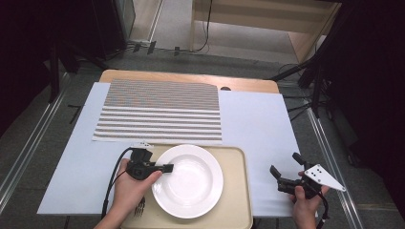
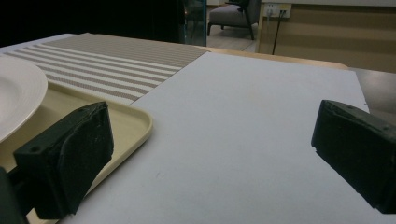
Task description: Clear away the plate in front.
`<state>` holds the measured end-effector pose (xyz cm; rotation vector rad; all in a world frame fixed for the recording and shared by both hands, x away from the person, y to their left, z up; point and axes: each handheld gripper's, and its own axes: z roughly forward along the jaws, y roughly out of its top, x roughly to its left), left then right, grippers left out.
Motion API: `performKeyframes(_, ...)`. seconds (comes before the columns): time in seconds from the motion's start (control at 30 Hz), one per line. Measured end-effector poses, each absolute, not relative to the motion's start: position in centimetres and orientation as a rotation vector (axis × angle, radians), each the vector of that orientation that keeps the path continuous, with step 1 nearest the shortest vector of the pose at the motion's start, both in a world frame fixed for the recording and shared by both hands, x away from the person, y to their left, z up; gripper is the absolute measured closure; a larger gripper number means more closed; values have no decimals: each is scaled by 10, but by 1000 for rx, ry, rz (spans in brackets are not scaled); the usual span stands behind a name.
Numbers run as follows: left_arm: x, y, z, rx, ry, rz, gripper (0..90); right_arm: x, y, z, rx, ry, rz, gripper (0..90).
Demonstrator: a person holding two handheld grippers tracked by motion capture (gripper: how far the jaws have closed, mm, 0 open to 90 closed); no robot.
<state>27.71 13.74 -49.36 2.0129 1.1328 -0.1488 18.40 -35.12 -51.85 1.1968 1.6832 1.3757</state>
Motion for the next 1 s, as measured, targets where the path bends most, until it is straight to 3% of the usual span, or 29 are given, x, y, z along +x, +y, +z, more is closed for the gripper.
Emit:
performKeyframes(0.23, 273, 137, -491, 2053, 1155, 3, 606, 184, -351, -519, 1198, 1683, 1374, 0)
performKeyframes(0.47, 274, 141, -493, 2039, 1138, 12, 499, 184, -352, -519, 1202, 1679, 1375, 0)
performKeyframes(0.6, 275, 147, -487, 1978, 1124, 28, 497, 184, -352, -519, 1198, 1680, 1374, 0)
performKeyframes(1.0, 271, 162, -476, 1863, 1052, 111, 267, 184, -352, -519, 1197, 1680, 1373, 0)
